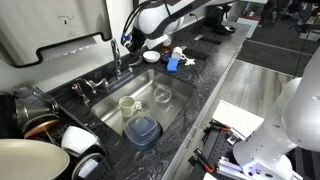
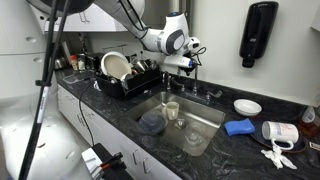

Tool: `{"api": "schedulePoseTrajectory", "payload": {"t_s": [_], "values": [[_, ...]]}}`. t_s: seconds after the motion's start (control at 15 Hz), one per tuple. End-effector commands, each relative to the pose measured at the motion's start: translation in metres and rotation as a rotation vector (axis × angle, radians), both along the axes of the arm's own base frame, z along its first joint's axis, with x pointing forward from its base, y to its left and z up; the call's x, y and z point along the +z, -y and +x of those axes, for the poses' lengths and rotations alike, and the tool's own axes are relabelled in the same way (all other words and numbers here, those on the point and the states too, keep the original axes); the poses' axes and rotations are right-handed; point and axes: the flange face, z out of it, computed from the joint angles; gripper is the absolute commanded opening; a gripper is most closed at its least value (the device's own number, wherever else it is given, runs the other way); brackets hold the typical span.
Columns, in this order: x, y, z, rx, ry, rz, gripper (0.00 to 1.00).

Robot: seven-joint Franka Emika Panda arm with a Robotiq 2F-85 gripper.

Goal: Open the faucet then close the faucet

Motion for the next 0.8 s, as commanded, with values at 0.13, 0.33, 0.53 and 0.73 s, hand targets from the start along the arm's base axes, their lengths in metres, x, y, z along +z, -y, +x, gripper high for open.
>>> {"api": "schedulePoseTrajectory", "payload": {"t_s": [0.13,0.33,0.53,0.73], "values": [[-0.002,0.026,-0.009,0.046,-0.077,-0.043,0.28],[-0.016,0.043,-0.008,0.137,-0.118,-0.109,0.47],[-0.020,0.064,-0.011,0.239,-0.163,-0.184,0.67],[-0.023,0.084,-0.009,0.369,-0.208,-0.275,0.89]]}}
